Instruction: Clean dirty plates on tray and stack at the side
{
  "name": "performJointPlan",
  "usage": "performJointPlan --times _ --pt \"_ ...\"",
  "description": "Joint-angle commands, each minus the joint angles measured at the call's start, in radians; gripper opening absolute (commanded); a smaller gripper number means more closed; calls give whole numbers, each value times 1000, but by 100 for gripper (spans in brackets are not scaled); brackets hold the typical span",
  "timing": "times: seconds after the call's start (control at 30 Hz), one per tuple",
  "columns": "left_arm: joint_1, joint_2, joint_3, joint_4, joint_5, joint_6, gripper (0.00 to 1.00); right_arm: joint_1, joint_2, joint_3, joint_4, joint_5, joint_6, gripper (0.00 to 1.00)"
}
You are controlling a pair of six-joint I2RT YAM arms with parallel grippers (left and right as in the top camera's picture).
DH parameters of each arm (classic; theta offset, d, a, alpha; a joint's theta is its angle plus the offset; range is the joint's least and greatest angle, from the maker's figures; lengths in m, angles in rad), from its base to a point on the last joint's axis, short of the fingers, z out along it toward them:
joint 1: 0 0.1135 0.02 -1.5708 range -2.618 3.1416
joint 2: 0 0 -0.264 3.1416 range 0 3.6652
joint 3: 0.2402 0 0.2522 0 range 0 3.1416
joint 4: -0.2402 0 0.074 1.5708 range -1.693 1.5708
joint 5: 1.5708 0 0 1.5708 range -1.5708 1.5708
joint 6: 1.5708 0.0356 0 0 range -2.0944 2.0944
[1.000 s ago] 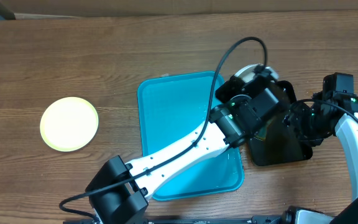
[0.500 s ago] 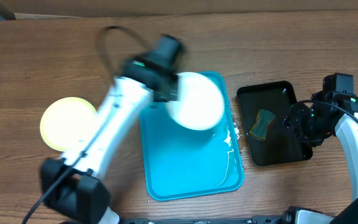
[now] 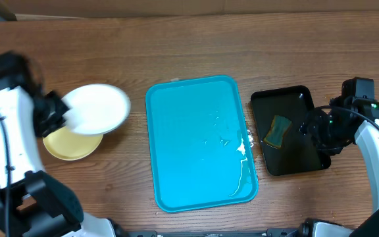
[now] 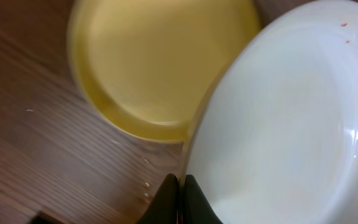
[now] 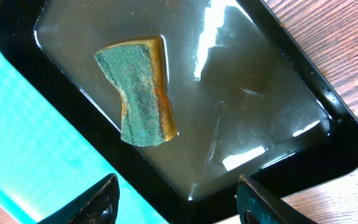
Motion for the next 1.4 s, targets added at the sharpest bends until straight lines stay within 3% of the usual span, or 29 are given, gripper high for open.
performJointPlan --times 0.0,0.2,0.23,0.3,0.47,0.6,0.8,1.0,1.07,1.13,1.23,1.37 --pt "148 -28 -88 54 -59 -13 4 -3 -11 24 6 -8 -4 62" --pt "278 -28 -219 168 -1 -11 4 -3 -11 24 9 -8 -4 62" --pt "283 -28 -233 196 13 24 10 -3 -11 24 9 -8 -4 62" --pt "282 -28 -231 210 47 90 38 -3 -11 24 8 -8 -4 62" --pt "280 -30 -139 144 247 113 50 -3 -11 24 4 -8 -6 62" --pt "250 -50 -13 52 396 215 54 -3 -11 24 5 -8 -32 62" --pt "49 -160 134 -66 414 358 55 -1 -12 24 12 -80 -153 62" --pt "-267 -332 137 -47 321 385 65 61 -35 26 12 -187 -223 59" --pt "-377 -372 137 -40 245 385 79 111 -49 26 13 -187 -239 59" --pt "-457 -396 137 -41 168 385 100 164 -60 26 22 -177 -240 59" --pt "-541 -413 137 -54 122 384 100 230 -66 26 42 -111 -229 61" --pt "-591 -413 137 -94 171 376 100 313 -71 26 68 -112 -254 61"
